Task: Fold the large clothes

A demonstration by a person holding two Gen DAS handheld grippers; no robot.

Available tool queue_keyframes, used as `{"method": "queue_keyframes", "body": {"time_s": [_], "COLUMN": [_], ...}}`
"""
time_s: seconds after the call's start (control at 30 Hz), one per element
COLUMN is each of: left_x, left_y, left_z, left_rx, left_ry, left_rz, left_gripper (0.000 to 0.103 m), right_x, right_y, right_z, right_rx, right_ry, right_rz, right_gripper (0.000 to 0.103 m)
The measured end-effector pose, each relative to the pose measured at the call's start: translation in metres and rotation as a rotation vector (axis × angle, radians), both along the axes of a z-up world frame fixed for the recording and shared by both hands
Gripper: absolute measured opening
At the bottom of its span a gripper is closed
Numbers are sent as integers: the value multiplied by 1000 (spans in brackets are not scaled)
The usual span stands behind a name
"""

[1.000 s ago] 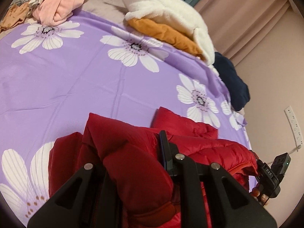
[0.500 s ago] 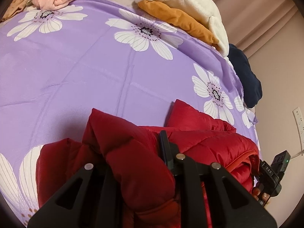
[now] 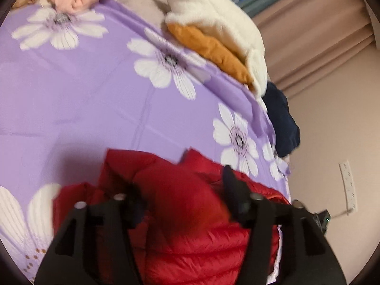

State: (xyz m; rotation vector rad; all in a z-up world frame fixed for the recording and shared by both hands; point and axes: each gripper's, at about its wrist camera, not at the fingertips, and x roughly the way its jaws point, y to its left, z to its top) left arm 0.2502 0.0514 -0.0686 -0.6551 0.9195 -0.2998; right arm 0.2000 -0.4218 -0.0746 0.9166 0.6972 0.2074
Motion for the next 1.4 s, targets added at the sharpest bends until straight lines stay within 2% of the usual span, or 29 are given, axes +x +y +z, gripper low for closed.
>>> {"method": "queue_keyframes", "body": {"time_s": [0.1,0.17,0.3,0.37,0.47,0.6,0.67,0.73,0.9,0.97,1.17,1.3,1.4], "left_x": [-1,-1,-10,-18,-34,-55,-69,-79,-101,-101,-100,-100,-100], "left_y": [10,18,24,23,7,-20,-36,-48,-69,-71,-75,-78,-75], "left_z": [9,16,25,27,28,18,11,5,-18,-31,-44,-45,-40], "left_rx": [2,35,105,143,274,394,455,503,569,593,626,643,623], "left_ry": [-30,-45,-72,-85,-111,-135,-156,-161,-180,-168,-175,-173,-157], "left_rz": [60,92,91,72,33,-59,-111,-140,-208,-215,-231,-237,-232], "left_gripper": [80,81,81,81,79,78,75,69,69,69,71,71,70], "right_x": [0,0,-3,-3,-7,-21,-29,-39,-51,-46,-41,-40,-41], "right_y": [-3,-4,-9,-7,9,61,79,96,117,117,113,117,116], "right_z": [9,15,31,39,43,36,31,25,10,-2,-21,-26,-25], "right_rx": [-29,-76,-164,-211,-283,-523,-601,-676,-775,-807,-784,-808,-791], "right_ry": [-5,-8,-39,-45,-57,-41,-49,-54,-80,-55,-55,-54,-45], "right_rz": [-25,-39,-90,-100,-41,78,112,135,188,187,177,185,198], "right_gripper": [65,67,67,67,67,67,67,67,67,67,67,67,67]}}
